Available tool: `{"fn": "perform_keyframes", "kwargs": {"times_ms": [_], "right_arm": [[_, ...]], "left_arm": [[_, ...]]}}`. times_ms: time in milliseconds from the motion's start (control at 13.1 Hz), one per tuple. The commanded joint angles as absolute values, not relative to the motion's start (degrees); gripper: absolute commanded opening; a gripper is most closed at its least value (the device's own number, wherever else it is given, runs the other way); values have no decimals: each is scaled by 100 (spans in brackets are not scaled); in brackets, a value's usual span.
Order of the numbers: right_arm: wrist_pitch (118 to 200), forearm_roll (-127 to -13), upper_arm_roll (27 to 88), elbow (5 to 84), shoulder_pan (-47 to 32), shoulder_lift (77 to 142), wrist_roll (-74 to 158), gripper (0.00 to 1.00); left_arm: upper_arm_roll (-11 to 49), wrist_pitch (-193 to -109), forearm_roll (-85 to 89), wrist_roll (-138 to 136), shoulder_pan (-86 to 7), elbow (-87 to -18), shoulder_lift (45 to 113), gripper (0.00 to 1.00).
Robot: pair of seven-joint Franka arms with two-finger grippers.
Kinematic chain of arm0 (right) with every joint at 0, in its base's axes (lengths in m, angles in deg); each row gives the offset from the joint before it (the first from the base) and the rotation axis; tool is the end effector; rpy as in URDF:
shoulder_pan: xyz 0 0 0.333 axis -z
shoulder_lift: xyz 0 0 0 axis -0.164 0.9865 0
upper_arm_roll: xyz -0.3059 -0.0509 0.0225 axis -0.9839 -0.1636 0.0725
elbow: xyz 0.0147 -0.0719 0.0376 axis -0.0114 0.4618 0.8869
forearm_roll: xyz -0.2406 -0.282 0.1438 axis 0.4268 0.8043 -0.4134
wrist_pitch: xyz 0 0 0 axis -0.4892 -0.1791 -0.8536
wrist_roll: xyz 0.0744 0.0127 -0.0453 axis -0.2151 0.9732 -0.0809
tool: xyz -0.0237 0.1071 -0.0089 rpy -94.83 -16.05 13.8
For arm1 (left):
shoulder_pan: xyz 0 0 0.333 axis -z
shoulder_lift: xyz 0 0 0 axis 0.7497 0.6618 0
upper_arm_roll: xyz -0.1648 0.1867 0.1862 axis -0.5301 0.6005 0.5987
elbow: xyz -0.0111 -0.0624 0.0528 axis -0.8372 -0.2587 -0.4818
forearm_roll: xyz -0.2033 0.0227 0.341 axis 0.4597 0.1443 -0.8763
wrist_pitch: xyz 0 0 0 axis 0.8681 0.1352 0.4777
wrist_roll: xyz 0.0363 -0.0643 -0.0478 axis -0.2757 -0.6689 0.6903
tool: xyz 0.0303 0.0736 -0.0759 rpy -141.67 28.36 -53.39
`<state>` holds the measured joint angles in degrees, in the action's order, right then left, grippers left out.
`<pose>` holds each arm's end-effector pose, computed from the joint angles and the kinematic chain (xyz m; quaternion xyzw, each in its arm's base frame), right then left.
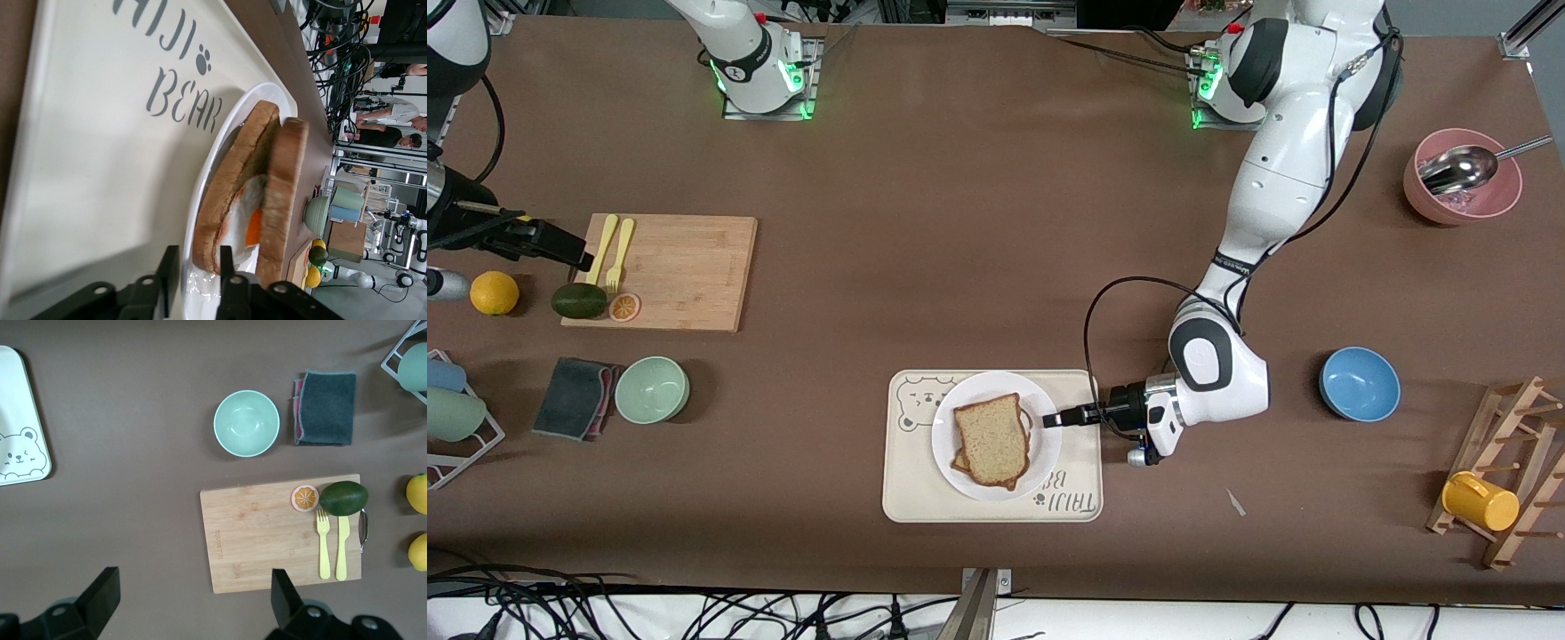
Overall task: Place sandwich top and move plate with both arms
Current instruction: 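Open the left gripper and draw it back from the plate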
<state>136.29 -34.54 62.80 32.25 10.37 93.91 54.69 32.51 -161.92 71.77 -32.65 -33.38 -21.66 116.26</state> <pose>0.6037 -0.0076 0.5661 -0.9971 0.0739 0.0184 0.0083 0.7100 -0.2701 0.1111 0.8489 0.1073 -0.0047 0.5175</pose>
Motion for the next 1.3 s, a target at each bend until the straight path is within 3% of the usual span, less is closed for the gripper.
{"fn": "perform_keyframes", "kwargs": {"times_ms": [0, 383, 766, 1226], "right_arm": [[13586, -3505, 6287, 3089, 1006, 9419, 5537, 100], [13675, -3541, 6286, 3142, 1014, 9297, 5581, 100], [14103, -3523, 6515, 3870, 988, 8787, 5625, 100], [14272, -3506, 6480, 4153, 997, 8585, 5537, 100]], "left_arm": [[3311, -16268, 7382, -3209, -3257, -1986, 11686, 98], [3320, -16224, 7330, -2998, -3345, -1977, 11458, 99], [3408, -16197, 7173, -2954, -3503, -2275, 10879, 100], [3531, -15953, 3845, -687, -3590, -3233, 9482, 100]]}}
